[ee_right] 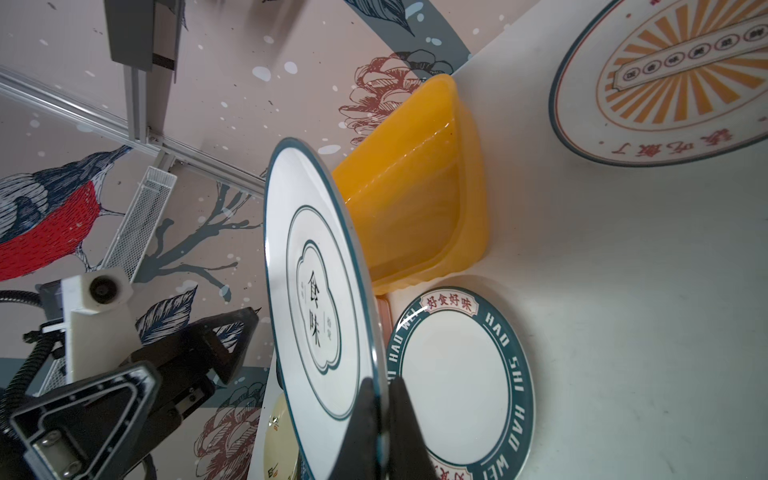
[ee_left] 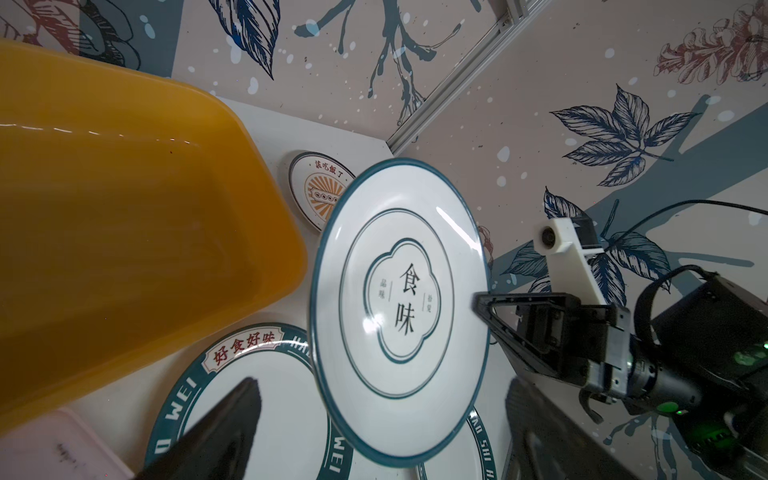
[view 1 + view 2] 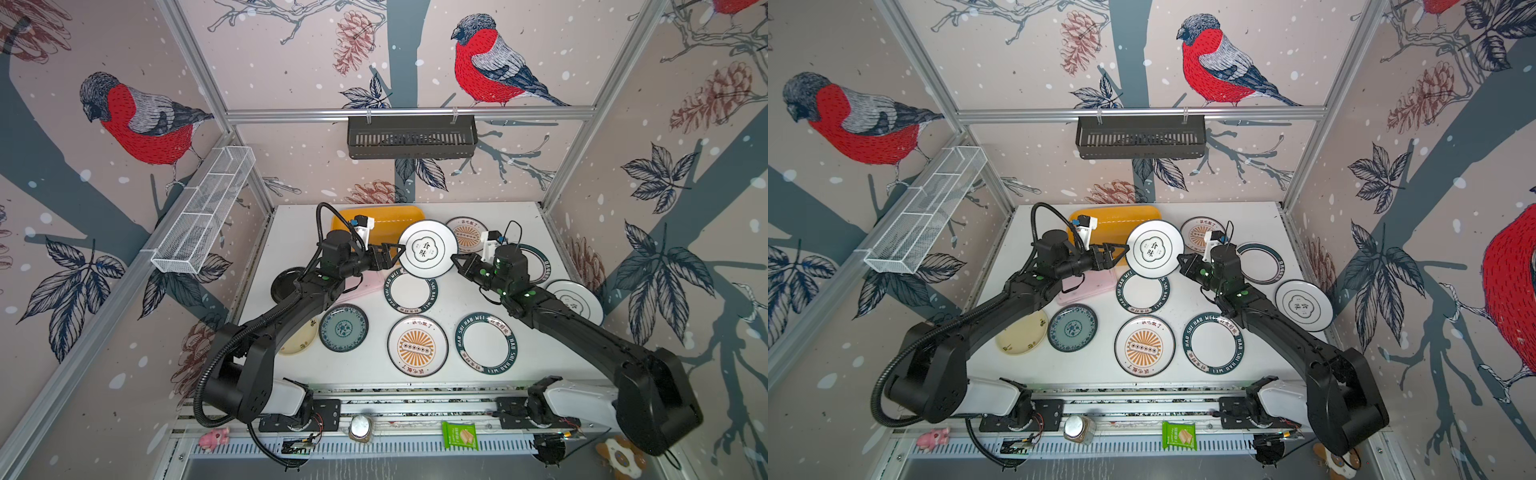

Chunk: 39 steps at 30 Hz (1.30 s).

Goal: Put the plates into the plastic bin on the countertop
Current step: 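Grasp the raised plate with the left gripper from the right gripper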

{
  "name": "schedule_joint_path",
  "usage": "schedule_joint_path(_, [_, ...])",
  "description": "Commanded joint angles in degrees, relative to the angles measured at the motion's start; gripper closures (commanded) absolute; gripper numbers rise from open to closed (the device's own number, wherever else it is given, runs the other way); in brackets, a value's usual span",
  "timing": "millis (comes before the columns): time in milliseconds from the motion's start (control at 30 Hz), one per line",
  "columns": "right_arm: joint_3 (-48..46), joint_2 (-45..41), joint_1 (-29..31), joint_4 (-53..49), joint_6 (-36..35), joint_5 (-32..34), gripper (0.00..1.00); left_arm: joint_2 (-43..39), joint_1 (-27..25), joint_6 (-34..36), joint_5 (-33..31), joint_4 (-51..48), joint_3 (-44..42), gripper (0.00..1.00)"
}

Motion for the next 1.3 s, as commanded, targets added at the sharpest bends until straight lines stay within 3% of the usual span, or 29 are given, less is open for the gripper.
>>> schedule_joint_path(0, [1.6,2.9,-1.5,7.2,0.1,-6.0,1.00,2.7,1.2,3.8,0.8,-7.9,4.8,0.12])
schedule_joint_path(133, [3.3,6.8,-2.8,8.7,-0.6,-10.4,1.00,5.8,3.6,3.8,4.5,-10.9,8.7,0.18])
schedule_joint_path(300, [1.2,10.3,-3.0,17.5,3.4,-12.9,1.00,9.8,4.7,4.8,8.5,-13.0,12.2,0.28])
schedule_joint_path(533, [1.4,12.9,-2.1,20.8,4.8,-12.9,1.00,12.3,4.8,6.8,9.2,-15.4,13.6,0.43])
schedule_joint_path(667, [0.2,12.3,-1.4,21.5,5.1,-11.2,1.00,12.8,5.0,6.5,8.2,-15.7,14.0,0.66])
schedule_joint_path(867, [-1.7,12.2,-1.0,23.9,6.4,-9.7,1.00,12.8,5.0,5.0,9.0,-13.6,13.2,0.83])
schedule_joint_path(1067, [-1.3,12.9,-1.0,24.1,6.0,-9.3,1.00,13.6,5.1,3.8,9.6,-12.9,13.3,0.95])
schedule_joint_path(1267, [-1.2,14.4,-1.0,26.6,6.7,-8.9,0.97,15.2,5.3,1.8,9.5,-13.7,15.0,1.00])
